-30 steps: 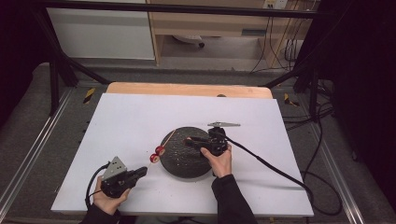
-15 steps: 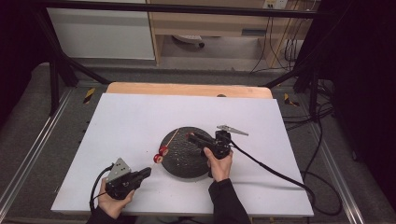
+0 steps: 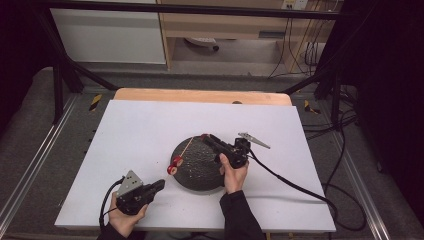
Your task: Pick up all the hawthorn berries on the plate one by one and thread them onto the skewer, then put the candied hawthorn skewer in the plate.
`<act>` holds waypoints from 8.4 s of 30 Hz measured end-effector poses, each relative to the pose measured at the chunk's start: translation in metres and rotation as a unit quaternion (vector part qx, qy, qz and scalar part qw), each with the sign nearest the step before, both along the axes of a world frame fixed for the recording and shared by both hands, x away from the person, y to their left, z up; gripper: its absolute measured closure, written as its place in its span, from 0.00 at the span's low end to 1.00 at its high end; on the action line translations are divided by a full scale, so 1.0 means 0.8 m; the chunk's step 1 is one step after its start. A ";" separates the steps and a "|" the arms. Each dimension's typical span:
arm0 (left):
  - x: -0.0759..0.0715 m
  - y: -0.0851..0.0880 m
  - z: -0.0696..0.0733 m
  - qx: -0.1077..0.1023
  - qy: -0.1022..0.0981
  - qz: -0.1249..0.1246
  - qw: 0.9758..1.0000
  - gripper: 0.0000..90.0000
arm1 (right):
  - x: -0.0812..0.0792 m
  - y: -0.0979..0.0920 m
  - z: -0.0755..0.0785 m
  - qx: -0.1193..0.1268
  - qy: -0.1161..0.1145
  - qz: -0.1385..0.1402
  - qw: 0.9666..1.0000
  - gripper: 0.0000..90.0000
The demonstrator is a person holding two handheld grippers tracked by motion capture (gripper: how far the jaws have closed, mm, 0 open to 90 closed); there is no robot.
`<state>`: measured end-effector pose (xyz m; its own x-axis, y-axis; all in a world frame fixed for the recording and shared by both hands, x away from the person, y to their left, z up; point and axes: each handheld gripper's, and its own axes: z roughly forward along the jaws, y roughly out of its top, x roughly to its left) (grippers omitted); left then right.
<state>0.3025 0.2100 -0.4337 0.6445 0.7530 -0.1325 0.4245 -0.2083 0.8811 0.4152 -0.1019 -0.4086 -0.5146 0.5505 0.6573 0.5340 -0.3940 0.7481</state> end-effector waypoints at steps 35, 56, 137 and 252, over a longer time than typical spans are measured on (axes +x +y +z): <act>-0.006 -0.044 0.009 -0.017 -0.014 -0.005 1.000 0.98 | 0.008 -0.005 0.010 0.092 -0.017 -0.044 0.995 0.70; -0.004 -0.052 0.012 -0.023 -0.019 -0.002 1.000 0.98 | 0.005 -0.004 0.009 0.107 -0.016 -0.039 0.993 0.70; 0.029 -0.049 0.009 0.000 0.012 -0.003 1.000 0.98 | -0.020 -0.051 -0.004 -0.274 -0.011 0.085 0.958 0.06; 0.092 -0.078 0.036 0.156 0.093 -0.070 0.981 0.56 | -0.068 -0.193 -0.062 -0.331 0.015 0.091 0.939 0.01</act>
